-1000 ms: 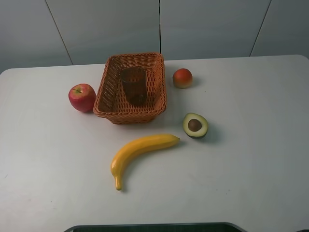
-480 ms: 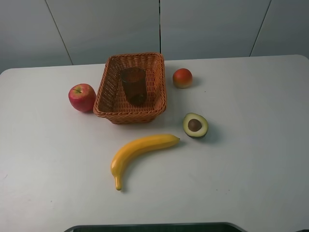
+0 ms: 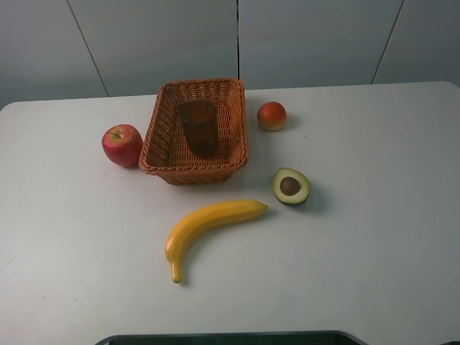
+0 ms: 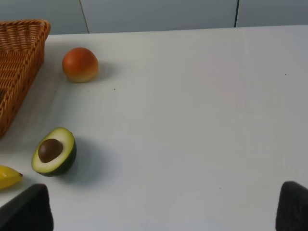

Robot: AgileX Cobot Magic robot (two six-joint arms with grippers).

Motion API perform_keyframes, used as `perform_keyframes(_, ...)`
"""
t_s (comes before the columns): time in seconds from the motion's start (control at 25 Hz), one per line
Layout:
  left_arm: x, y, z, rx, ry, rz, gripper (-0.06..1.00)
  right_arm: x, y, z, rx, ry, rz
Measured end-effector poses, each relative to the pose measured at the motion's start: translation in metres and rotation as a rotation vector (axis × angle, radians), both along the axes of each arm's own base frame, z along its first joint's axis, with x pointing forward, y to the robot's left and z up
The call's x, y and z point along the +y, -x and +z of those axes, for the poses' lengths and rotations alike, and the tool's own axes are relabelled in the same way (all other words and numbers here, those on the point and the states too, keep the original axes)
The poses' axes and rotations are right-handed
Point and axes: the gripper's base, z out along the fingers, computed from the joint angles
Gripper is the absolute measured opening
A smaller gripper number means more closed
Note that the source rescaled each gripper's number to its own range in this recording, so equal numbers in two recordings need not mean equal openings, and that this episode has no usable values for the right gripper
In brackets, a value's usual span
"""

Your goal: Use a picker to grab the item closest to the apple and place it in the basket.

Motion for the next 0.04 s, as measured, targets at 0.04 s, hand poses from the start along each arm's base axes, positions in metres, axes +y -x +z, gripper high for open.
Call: perform_keyframes(0.04,0.0000,0.0000,0.0000,0.000,0.000,0.000,1.00,0.0000,0.0000,0.0000,0.000,0.000,0.000)
